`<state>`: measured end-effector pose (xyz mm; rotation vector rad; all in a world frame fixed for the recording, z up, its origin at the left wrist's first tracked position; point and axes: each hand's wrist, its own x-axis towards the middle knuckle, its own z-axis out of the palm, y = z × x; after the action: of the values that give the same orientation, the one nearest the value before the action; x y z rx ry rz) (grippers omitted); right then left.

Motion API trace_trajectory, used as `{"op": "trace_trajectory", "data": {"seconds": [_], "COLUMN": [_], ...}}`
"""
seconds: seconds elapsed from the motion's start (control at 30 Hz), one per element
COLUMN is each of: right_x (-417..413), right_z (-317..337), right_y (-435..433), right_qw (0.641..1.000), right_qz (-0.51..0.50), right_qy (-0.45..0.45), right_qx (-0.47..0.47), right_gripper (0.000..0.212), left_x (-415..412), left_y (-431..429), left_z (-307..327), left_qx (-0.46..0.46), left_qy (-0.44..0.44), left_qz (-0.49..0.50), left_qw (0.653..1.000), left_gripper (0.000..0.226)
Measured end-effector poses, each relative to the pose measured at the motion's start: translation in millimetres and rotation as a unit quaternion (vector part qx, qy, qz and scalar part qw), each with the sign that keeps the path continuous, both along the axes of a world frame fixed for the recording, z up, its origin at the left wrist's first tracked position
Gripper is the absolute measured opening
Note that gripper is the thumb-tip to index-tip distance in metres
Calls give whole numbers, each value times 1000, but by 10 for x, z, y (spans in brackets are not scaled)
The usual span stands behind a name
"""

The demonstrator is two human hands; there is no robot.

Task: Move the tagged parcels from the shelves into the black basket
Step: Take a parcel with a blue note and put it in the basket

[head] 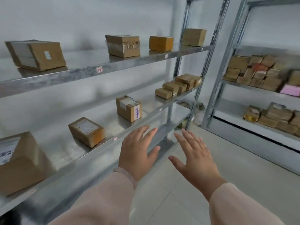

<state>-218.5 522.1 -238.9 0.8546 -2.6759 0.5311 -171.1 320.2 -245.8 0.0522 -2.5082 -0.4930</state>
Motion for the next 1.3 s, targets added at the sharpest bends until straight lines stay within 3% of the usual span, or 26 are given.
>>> {"op": "trace_trajectory", "data": {"seconds": [0.17, 0.3, 0.43, 0.57, 0.9, 1.1, 1.3], "right_x": [-871, -1481, -1993, -2443, -3836, -4891, -5789], "right_z": [440, 675, 706, 706, 386, 270, 234], "right_y": [-19, -118, -156, -155, -85, 218, 473], "right_qw": [997, 993, 990, 985, 988, 997, 997], "right_qz": [-58, -93, -133, -161, -128, -66, -23], "right_qy": [48, 69, 53, 17, 2, -21, -56], "right_qx": [-9, -12, -8, -62, -85, -38, -38], "right_gripper": [75, 75, 73, 72, 77, 74, 71], "left_x": [-1069, -1864, -2557, -3099, -4353, -5182, -5756], "left_y": [-3, -120, -253, -191, 101, 299, 519], "left_z": [263, 467, 505, 432, 175, -19, -170], "left_qx": [-1, -33, -50, -53, -6, 20, 101], "left_qy": [62, 44, 26, 22, -9, -56, -105], "left_qz": [-59, -63, -81, -102, -75, -12, 51], "left_qw": [996, 997, 995, 993, 997, 998, 988], "left_gripper": [54, 61, 65, 63, 62, 62, 57]}}
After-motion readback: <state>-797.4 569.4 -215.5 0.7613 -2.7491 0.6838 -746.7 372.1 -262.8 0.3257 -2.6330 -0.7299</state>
